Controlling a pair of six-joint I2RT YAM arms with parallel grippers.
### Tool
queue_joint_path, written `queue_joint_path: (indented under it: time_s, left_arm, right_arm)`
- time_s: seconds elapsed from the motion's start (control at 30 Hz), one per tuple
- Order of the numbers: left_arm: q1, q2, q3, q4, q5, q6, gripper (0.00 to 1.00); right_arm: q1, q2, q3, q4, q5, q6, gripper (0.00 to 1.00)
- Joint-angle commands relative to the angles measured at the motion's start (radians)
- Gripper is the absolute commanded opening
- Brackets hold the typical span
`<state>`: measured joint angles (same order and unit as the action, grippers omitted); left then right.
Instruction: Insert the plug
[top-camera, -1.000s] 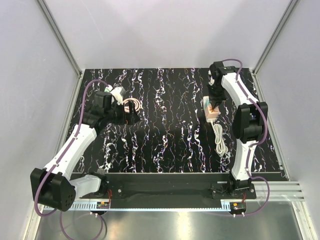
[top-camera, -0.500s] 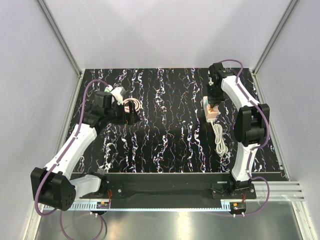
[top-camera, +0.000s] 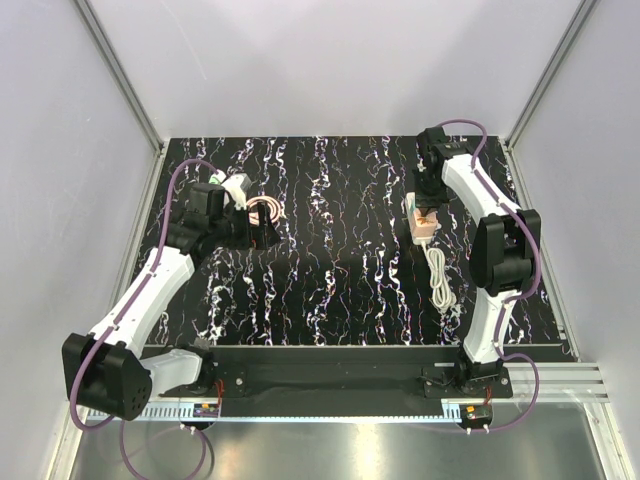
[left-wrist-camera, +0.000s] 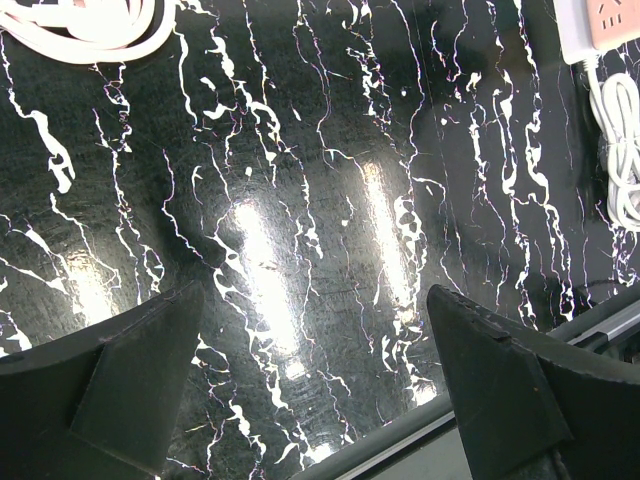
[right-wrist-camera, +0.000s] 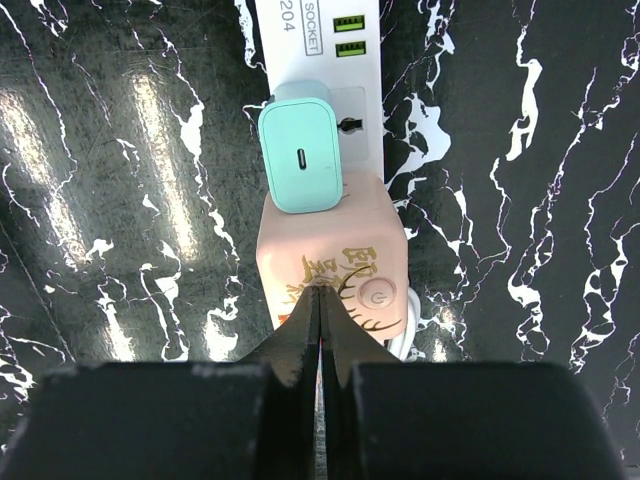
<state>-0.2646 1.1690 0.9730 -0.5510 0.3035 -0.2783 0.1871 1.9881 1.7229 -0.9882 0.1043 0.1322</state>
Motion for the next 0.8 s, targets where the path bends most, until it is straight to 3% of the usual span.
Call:
queue_joint_path:
  time_s: [0.0, 0.47, 0.6, 0.67, 0.77]
  left_arm:
    - [0.005, 0.004, 0.004, 0.039, 0.006, 0.018, 0.99]
    - [0.005, -0.003, 0.009, 0.04, 0.023, 0.021, 0.99]
    - [0.005, -0.023, 0.009, 0.06, 0.071, 0.022, 0.99]
    - [0.005, -0.037, 0.006, 0.072, 0.097, 0.024, 0.99]
    - [0.005, -0.096, 0.0, 0.106, 0.141, 0.024, 0.99]
  right_arm:
    - [0.006, 0.123, -0.085, -0.047, 0.021, 0.003, 0.03]
    - [0.018, 0.077, 0.394, -0.273, -0.054, 0.0, 0.22]
    - [0.034, -0.037, 0.331, -0.21, -0.128, 0.021, 0.51]
    - [0.04, -0.141, 0.221, -0.152, -0.184, 0.04, 0.99]
    - [0.043, -0.316, 0.019, 0.004, -0.294, 0.093, 1.0]
